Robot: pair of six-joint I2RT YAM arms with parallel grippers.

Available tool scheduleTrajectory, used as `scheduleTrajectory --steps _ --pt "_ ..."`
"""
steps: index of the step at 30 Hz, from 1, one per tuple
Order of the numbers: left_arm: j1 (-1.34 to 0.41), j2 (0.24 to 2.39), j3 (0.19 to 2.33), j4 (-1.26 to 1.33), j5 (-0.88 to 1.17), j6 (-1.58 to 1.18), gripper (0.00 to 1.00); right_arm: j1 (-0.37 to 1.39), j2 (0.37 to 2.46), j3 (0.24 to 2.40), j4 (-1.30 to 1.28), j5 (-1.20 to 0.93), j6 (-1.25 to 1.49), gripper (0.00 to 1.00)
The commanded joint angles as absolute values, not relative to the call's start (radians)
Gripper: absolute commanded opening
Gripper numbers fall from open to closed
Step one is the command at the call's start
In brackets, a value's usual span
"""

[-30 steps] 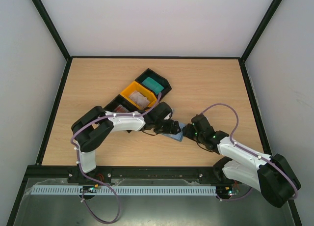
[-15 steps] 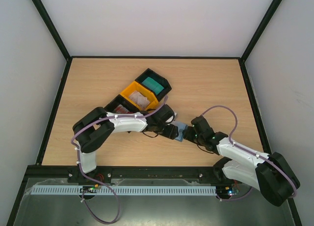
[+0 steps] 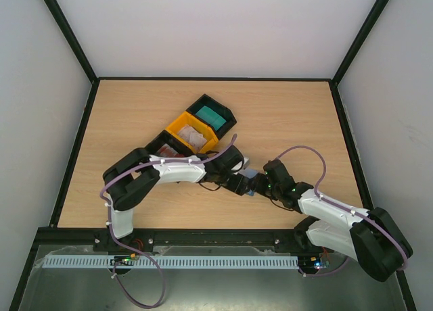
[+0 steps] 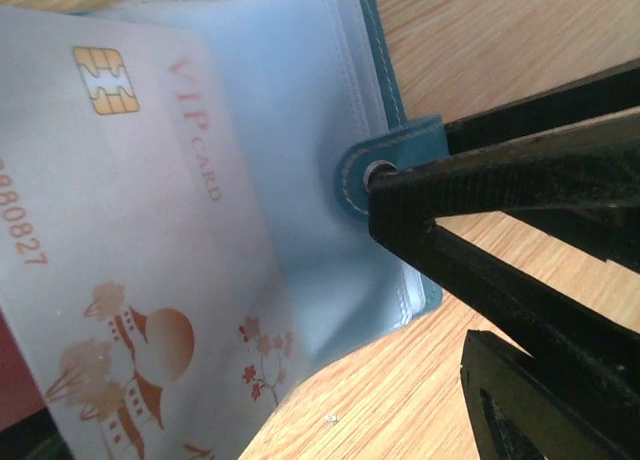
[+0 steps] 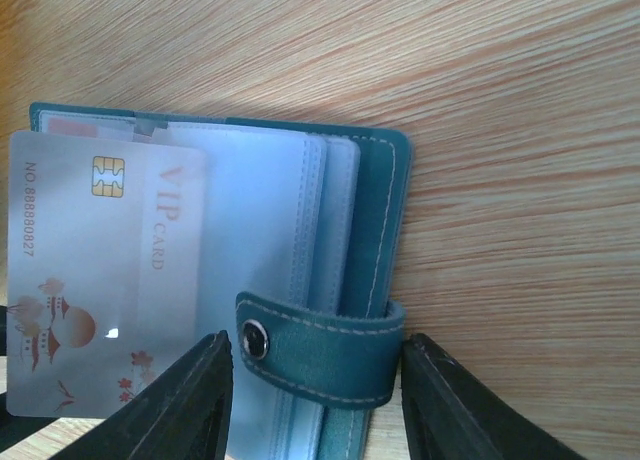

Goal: Put the credit cards into the card holder
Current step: Insert the credit card into the card holder.

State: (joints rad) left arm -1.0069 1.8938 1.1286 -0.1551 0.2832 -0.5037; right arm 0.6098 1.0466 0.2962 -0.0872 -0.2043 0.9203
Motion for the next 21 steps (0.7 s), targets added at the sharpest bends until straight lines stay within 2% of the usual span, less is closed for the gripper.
scheduleTrajectory --steps 1,6,21 --pt "-1.023 1.864 1.148 -0.252 0.164 -0.547 0.79 0.614 1.043 0.284 -0.107 -0.164 0.936 0.46" --pt "-1.05 1.852 1.142 -0.269 0.171 -0.617 0.84 0.614 1.052 0.29 -0.115 -0.16 0.936 0.46" --pt "-1.048 1.774 1.048 -0.227 0.289 -0.74 0.89 0.613 1.102 0.321 -0.101 -0.145 0.949 0.45"
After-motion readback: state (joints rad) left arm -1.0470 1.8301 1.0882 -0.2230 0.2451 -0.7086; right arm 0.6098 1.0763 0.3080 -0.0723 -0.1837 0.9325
